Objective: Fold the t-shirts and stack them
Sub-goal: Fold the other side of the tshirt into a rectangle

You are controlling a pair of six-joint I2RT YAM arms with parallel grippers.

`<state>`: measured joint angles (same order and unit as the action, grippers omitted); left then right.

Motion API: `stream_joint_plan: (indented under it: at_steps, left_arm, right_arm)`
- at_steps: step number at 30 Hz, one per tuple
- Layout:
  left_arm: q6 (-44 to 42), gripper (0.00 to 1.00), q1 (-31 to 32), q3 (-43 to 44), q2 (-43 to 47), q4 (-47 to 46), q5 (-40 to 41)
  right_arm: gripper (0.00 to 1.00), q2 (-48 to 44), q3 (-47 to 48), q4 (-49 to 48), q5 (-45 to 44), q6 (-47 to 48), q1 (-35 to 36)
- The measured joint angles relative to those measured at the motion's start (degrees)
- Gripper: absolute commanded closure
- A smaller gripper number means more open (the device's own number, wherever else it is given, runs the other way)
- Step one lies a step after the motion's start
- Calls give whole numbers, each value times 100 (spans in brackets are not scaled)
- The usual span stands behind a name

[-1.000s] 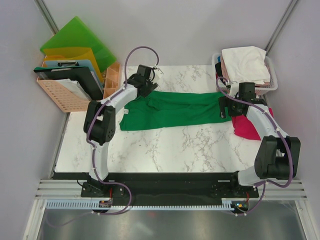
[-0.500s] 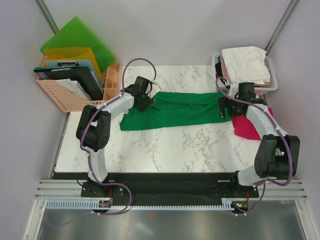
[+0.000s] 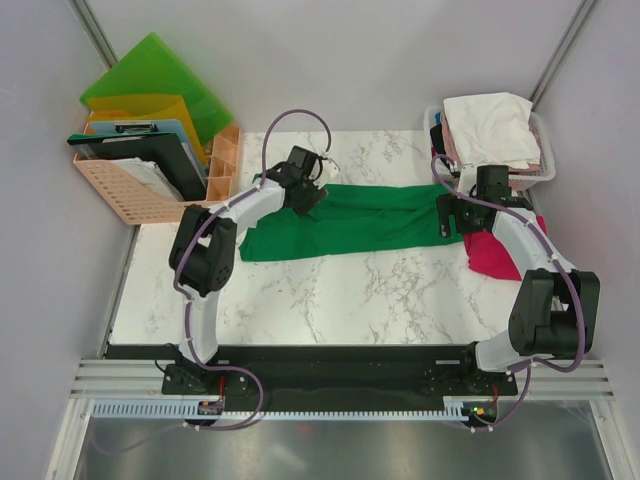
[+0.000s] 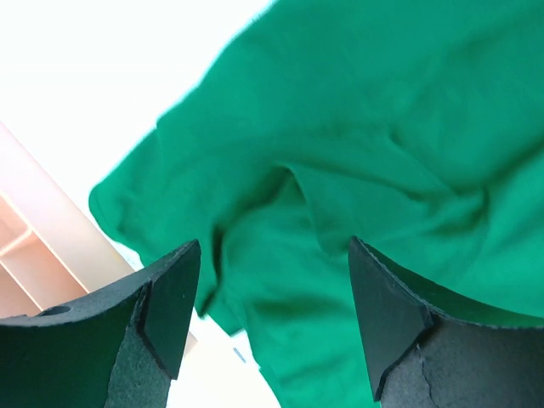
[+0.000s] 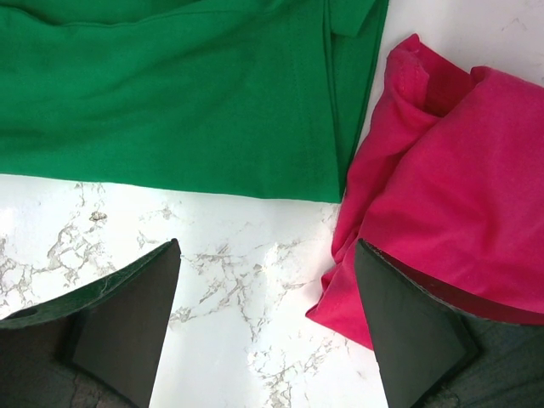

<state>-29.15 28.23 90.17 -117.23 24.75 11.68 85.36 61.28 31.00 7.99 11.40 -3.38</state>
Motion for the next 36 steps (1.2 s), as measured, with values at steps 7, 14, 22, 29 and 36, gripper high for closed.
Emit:
stream_joint_plan:
  at_steps: [7,14,22,29,36]
  left_arm:
    - [-37,23,-140,667,-627,-149,225]
    - [-105,23,-323,597,-610,-372,393]
    - [-350,22,-319,-372,393,-811,581]
    - [-101,27,-286,-922,951,-680,-17]
    - [352,23,-243,-1185,874,-179,-918]
  right_arm:
    - [10,0,0,11,26,2,0]
    - [10,0,-4,20,81,22,0]
    - [9,0,-13,35,140,42,0]
    - [11,0,-13,39,144,42,0]
    - [11,0,-13,79,155,42,0]
